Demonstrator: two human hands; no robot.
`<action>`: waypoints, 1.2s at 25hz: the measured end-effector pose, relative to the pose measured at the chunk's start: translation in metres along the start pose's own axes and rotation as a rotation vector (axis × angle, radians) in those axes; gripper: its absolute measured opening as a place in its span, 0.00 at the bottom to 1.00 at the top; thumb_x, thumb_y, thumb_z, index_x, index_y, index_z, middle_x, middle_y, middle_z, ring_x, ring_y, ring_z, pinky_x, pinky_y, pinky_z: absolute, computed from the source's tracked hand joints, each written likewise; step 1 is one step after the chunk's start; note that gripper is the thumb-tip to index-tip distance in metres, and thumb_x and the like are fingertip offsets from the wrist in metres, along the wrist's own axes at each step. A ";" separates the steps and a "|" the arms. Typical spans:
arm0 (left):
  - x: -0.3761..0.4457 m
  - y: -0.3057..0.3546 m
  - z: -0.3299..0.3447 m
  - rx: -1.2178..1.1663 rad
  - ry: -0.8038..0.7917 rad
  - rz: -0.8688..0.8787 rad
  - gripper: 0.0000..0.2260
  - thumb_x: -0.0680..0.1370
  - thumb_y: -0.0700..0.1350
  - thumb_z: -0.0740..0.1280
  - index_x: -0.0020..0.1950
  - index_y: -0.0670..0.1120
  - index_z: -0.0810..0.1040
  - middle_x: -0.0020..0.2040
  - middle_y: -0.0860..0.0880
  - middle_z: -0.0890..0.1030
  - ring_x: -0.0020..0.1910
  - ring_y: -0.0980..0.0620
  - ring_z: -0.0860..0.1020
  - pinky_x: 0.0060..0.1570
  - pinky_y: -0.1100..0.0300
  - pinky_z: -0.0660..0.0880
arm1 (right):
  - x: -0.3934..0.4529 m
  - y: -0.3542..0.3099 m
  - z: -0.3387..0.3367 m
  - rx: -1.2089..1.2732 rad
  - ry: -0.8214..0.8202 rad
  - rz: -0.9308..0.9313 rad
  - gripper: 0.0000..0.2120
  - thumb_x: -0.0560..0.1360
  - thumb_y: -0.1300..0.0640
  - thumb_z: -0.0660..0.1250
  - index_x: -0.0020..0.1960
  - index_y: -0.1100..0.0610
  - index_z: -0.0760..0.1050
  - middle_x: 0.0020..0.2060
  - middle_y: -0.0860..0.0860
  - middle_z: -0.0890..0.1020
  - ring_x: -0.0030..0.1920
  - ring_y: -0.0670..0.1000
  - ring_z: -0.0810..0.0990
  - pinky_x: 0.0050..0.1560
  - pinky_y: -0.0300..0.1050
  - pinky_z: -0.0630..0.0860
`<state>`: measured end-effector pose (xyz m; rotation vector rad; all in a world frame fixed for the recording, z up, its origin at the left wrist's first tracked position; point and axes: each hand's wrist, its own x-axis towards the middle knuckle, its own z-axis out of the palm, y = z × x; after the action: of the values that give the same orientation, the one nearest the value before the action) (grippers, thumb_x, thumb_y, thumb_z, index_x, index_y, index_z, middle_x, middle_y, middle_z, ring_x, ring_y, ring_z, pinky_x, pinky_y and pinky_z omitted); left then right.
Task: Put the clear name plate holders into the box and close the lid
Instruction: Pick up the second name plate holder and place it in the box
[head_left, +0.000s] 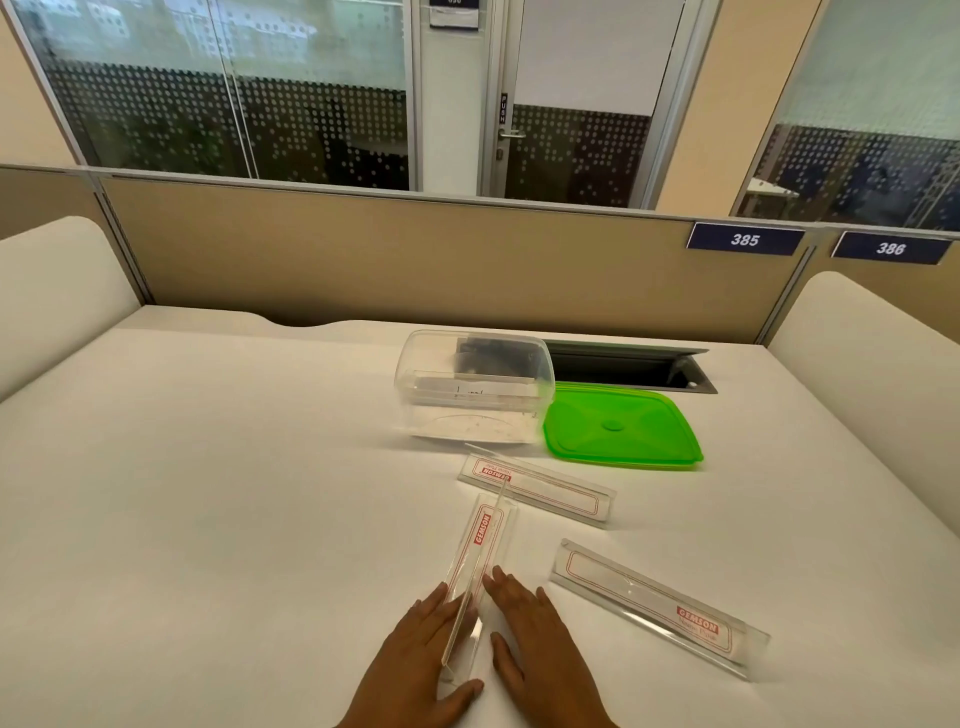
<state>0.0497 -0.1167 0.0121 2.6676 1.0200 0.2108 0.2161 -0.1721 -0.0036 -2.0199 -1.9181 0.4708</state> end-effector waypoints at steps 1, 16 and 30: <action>0.000 0.000 -0.001 0.000 0.038 0.014 0.31 0.74 0.68 0.43 0.58 0.55 0.79 0.60 0.59 0.79 0.68 0.63 0.67 0.57 0.67 0.73 | 0.000 0.001 -0.001 0.043 0.035 0.010 0.27 0.80 0.48 0.51 0.75 0.44 0.44 0.76 0.43 0.46 0.76 0.42 0.48 0.70 0.38 0.32; -0.021 -0.009 -0.014 -0.841 0.147 -0.230 0.19 0.73 0.35 0.68 0.55 0.58 0.75 0.49 0.73 0.79 0.55 0.71 0.76 0.59 0.76 0.67 | -0.008 -0.009 -0.015 0.290 0.357 0.168 0.28 0.76 0.57 0.62 0.66 0.37 0.51 0.70 0.35 0.50 0.71 0.40 0.52 0.71 0.41 0.56; 0.001 -0.041 -0.074 -1.706 0.326 -0.625 0.18 0.77 0.48 0.59 0.39 0.41 0.85 0.43 0.42 0.86 0.48 0.43 0.80 0.40 0.54 0.80 | 0.010 -0.020 -0.037 0.787 0.516 0.156 0.29 0.75 0.59 0.66 0.69 0.41 0.59 0.65 0.34 0.67 0.67 0.40 0.69 0.69 0.41 0.64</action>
<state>0.0071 -0.0715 0.0698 0.7677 0.9405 0.8719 0.2152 -0.1614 0.0387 -1.5513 -1.0389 0.5574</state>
